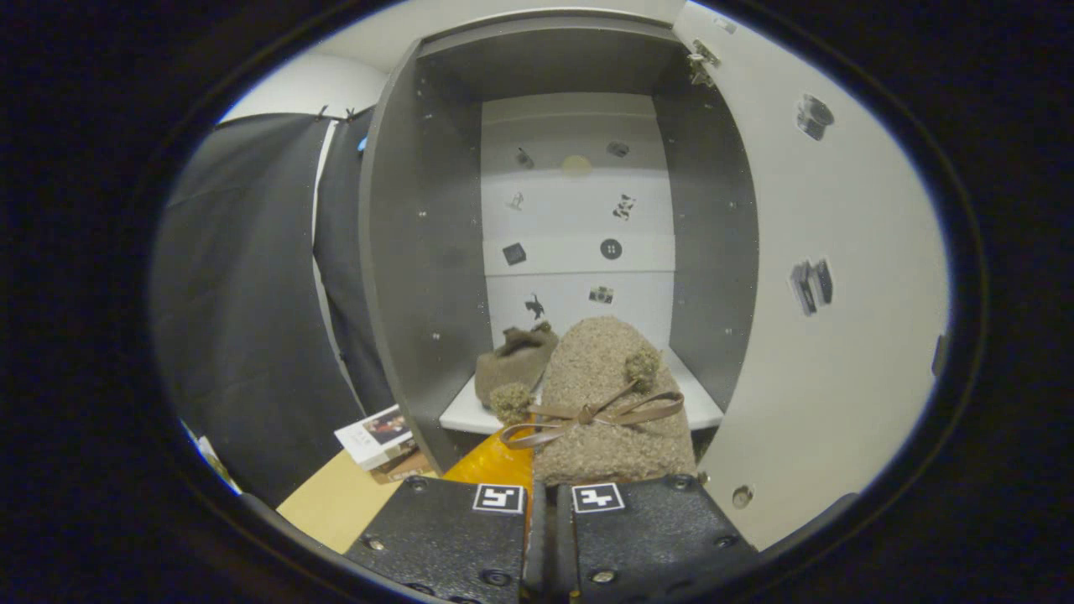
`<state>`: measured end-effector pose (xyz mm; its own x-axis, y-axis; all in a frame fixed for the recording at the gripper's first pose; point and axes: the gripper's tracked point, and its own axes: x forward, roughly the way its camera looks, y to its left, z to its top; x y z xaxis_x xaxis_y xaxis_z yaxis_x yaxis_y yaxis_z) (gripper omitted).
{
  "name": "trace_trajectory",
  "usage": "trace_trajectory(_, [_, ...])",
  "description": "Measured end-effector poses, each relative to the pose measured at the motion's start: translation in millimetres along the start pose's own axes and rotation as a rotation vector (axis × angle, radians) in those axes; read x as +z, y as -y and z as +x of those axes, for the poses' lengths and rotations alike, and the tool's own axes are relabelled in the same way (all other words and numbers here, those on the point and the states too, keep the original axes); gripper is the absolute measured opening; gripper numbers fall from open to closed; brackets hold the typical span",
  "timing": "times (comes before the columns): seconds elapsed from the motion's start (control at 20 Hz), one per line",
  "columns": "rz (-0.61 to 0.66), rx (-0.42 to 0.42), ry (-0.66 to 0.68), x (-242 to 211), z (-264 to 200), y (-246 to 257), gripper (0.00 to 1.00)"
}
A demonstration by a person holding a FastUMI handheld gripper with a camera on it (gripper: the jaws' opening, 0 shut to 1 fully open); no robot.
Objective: Open the shoe cabinet door, grab the shoes and put them into the shoe cabinet, then close the shoe cabinet door.
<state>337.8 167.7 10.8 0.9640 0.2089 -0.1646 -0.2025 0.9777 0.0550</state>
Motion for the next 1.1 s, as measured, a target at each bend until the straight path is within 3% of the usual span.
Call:
trace_trajectory(0.2, [-0.008,0.003,0.040,17,25,3,0.08])
trace_trajectory(0.55, [0.039,-0.018,-0.005,20,54,7,0.08])
trace_trajectory(1.1, [0.062,-0.132,-0.174,-26,99,29,0.08])
